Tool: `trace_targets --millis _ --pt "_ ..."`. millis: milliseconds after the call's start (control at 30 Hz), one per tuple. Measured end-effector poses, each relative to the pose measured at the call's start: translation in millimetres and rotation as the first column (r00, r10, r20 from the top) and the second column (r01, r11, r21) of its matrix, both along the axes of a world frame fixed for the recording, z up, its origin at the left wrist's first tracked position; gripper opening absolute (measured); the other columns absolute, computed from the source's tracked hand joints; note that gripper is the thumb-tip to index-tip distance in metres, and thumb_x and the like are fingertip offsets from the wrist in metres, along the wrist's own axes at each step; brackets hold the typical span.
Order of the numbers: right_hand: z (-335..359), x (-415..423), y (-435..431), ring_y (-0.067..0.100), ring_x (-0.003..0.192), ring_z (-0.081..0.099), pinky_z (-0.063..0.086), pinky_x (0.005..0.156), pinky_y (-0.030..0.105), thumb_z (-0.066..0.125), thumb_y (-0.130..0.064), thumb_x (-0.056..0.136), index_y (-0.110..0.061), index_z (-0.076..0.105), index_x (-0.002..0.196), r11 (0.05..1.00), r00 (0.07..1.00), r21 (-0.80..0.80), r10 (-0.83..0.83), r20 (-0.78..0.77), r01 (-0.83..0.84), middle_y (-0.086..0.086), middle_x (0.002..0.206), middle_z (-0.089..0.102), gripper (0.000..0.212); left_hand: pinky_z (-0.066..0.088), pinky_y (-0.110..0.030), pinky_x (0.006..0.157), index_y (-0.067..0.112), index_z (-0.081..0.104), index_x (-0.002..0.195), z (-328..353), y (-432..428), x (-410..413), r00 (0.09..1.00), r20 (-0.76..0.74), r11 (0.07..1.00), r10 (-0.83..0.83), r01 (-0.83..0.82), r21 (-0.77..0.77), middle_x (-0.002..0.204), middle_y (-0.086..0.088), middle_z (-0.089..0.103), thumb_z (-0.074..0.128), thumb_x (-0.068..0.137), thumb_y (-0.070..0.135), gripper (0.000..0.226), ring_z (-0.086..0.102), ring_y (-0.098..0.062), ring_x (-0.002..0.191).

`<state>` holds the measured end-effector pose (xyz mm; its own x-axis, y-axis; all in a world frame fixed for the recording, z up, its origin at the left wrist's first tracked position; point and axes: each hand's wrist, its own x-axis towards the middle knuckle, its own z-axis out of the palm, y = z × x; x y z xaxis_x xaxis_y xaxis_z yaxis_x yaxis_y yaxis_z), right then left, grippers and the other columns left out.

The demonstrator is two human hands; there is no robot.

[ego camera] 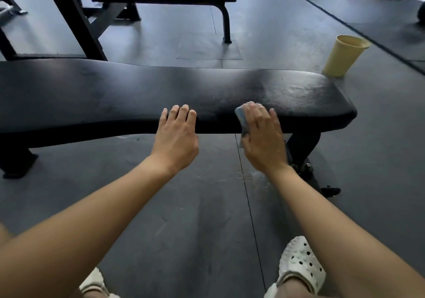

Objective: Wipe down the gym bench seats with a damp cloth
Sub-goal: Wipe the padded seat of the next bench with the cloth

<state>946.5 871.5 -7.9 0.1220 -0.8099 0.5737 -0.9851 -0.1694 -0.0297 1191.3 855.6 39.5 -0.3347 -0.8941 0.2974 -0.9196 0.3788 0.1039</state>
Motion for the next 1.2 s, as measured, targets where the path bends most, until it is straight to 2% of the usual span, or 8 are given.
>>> trace_targets --millis 100,267,433,633,733,867,1033,1200 --pt "-1.6 -27.3 8.4 0.031 0.152 0.025 0.014 0.126 0.051 0.049 -0.016 0.088 -0.007 0.026 0.158 0.986 0.983 -0.038 -0.162 0.082 0.165 0.012 0.162 0.030 0.074 0.019 -0.053 0.125 0.005 0.047 0.139 -2.7 -1.1 -3.4 1.000 -0.011 1.000 0.011 -0.011 -0.003 0.150 -0.013 0.044 0.052 0.091 0.015 0.049 0.034 -0.037 0.143" --pt "-8.7 -10.4 5.6 0.036 0.152 0.022 0.013 0.127 0.051 0.045 -0.010 0.093 0.000 0.026 0.156 0.956 0.945 -0.088 -0.256 0.206 0.278 0.018 0.161 0.030 0.066 0.019 -0.054 0.125 0.005 0.044 0.141 -6.9 -0.8 -3.4 1.000 -0.008 1.000 0.017 -0.017 -0.004 0.154 -0.015 0.040 0.054 0.089 0.013 0.054 0.031 -0.039 0.146" --pt "-5.8 31.6 -3.9 0.034 0.153 0.021 0.010 0.127 0.048 0.045 -0.002 0.087 -0.001 0.029 0.156 0.987 0.969 -0.073 -0.127 0.211 0.145 0.014 0.162 0.031 0.071 0.018 -0.053 0.126 0.004 0.041 0.145 -7.1 -0.2 -0.9 1.000 -0.003 1.000 0.002 -0.002 -0.005 0.157 -0.015 0.038 0.053 0.091 0.013 0.056 0.028 -0.039 0.148" --pt "-0.9 60.1 -9.7 0.028 0.156 0.018 0.015 0.127 0.046 0.045 -0.003 0.091 -0.006 0.025 0.160 0.991 0.991 0.008 0.132 0.027 -0.132 0.008 0.166 0.026 0.072 0.020 -0.053 0.125 0.004 0.042 0.146 -8.0 -0.2 0.2 1.000 -0.002 1.000 -0.006 0.005 -0.013 0.156 -0.015 0.039 0.056 0.089 0.015 0.059 0.029 -0.039 0.148" --pt "0.4 36.0 -8.4 0.025 0.155 0.021 0.015 0.127 0.046 0.049 -0.006 0.087 -0.010 0.027 0.159 0.996 0.996 0.014 0.089 0.000 -0.089 0.005 0.166 0.027 0.075 0.020 -0.052 0.126 0.004 0.041 0.147 -8.3 -1.1 2.9 1.000 0.001 1.000 -0.015 0.015 -0.010 0.158 -0.015 0.038 0.052 0.090 0.014 0.059 0.029 -0.038 0.149" --pt "-2.3 6.8 0.0 0.025 0.152 0.027 0.014 0.127 0.048 0.050 -0.009 0.087 -0.010 0.034 0.155 0.988 0.980 -0.041 -0.144 0.138 0.151 0.007 0.161 0.035 0.070 0.018 -0.051 0.127 0.006 0.039 0.149 -6.0 -0.6 3.6 1.000 -0.007 1.000 -0.017 0.017 0.007 0.159 -0.013 0.037 0.050 0.092 0.015 0.058 0.027 -0.036 0.151" --pt "-0.2 33.2 -8.8 0.031 0.147 0.033 0.014 0.126 0.050 0.043 -0.014 0.089 -0.005 0.042 0.148 0.954 0.919 -0.080 -0.252 0.303 0.288 0.011 0.154 0.043 0.060 0.010 -0.052 0.128 0.013 0.035 0.154 -4.8 -2.2 12.3 1.000 -0.011 0.999 -0.029 0.029 0.017 0.164 -0.008 0.031 0.049 0.096 0.018 0.060 0.022 -0.030 0.155" --pt "3.4 90.7 -21.2 0.032 0.146 0.035 0.012 0.127 0.049 0.040 -0.015 0.089 -0.005 0.043 0.149 0.986 0.950 -0.070 -0.127 0.286 0.153 0.011 0.153 0.045 0.060 0.019 -0.055 0.125 0.014 0.047 0.143 0.0 -9.3 41.1 1.000 -0.009 0.999 -0.018 0.018 -0.027 0.151 -0.011 0.043 0.056 0.092 0.021 0.053 0.035 -0.031 0.144"
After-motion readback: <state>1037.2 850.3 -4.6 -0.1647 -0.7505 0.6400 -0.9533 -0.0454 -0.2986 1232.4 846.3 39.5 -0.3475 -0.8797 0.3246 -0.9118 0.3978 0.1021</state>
